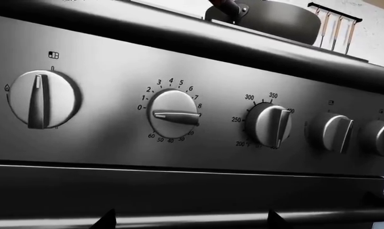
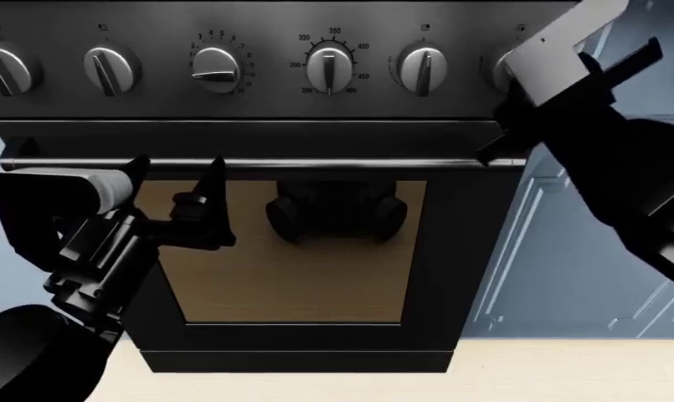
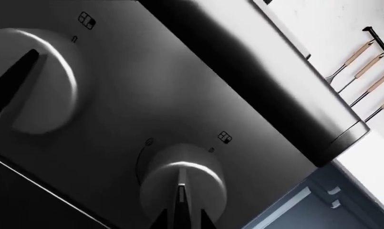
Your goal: Pick the croissant and place it on the pan. Then turn on the stove to warm the croissant.
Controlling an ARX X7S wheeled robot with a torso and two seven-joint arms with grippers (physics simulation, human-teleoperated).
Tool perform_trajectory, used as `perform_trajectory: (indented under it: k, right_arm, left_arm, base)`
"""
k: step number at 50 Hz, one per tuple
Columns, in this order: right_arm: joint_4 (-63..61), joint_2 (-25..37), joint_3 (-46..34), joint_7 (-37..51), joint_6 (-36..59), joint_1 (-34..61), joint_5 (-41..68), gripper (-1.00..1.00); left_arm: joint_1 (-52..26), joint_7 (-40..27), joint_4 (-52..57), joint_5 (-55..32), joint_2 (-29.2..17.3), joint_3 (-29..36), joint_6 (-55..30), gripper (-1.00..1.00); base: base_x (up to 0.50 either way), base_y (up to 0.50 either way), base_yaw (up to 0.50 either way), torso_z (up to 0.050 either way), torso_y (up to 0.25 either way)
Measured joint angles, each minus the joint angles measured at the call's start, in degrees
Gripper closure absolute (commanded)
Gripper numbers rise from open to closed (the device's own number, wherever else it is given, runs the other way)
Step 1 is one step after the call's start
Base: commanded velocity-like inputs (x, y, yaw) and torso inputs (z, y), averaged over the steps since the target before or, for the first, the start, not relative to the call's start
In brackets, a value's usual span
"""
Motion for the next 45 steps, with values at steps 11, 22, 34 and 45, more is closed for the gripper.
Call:
perform_trajectory:
  k: [11, 22, 34, 45]
  right_arm:
    - [-1.01, 0.77, -3.64, -1.79, -0.19, 1.20, -4.27, 1.00]
    - [-2.80, 1.38, -4.63, -2.78, 0.61, 1.48, -4.31, -1.00]
    - [-10.71, 3.92, -1.63, -0.12, 5.22, 1.22, 2.24, -1.00]
    - [-21.06, 6.95, 3.32, 5.62, 11.33, 1.44, 12.11, -1.00]
  left_arm:
    - [0.01, -0.24, 0.31, -0.21, -0.14, -0.02, 0.01, -1.00]
    - [0.02, -0.58, 0.78, -0.49, -0.37, -0.14, -0.01, -1.00]
    - [0.19, -1.00, 1.74, -1.03, -0.71, -0.47, 0.07, -1.00]
    - [0.53, -1.39, 3.01, -1.91, -1.14, -1.01, 0.23, -1.00]
  base:
    - [0.00, 0.00, 0.00, 0.000, 0.003]
    - [0.00, 0.00, 0.00, 0.000, 0.001]
    - [0.00, 0.00, 0.00, 0.000, 0.000]
    - [0.00, 0.00, 0.00, 0.000, 0.000]
